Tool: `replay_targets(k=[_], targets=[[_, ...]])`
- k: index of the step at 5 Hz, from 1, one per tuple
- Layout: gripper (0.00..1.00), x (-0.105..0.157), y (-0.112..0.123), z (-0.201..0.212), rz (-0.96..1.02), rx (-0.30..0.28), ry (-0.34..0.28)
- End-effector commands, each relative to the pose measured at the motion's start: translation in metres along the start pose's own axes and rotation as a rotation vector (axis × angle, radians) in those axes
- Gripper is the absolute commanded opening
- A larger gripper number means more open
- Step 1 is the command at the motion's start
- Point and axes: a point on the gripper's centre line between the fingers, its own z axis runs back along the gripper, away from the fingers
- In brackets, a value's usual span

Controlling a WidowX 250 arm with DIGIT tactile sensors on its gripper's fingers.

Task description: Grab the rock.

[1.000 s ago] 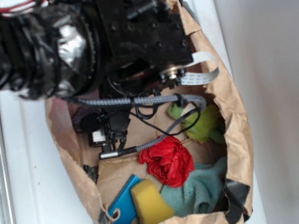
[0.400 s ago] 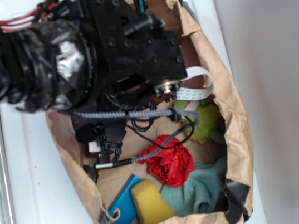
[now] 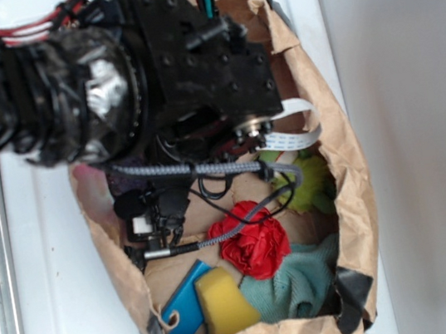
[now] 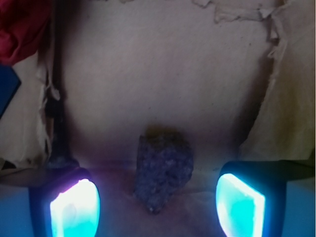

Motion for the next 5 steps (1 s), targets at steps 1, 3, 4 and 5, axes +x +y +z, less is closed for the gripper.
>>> replay_targets(k=[1, 3, 4, 5], targets=[[1.00, 0.010, -0.007, -0.002, -0.027, 0.020, -0.043], [1.00, 0.016, -0.014, -0.011, -0.042, 0.026, -0.049], [1.00, 0.015, -0.019, -0.021, -0.060, 0.061, -0.043], [1.00, 0.012, -0.021, -0.032, -0.080, 0.101, -0.039]])
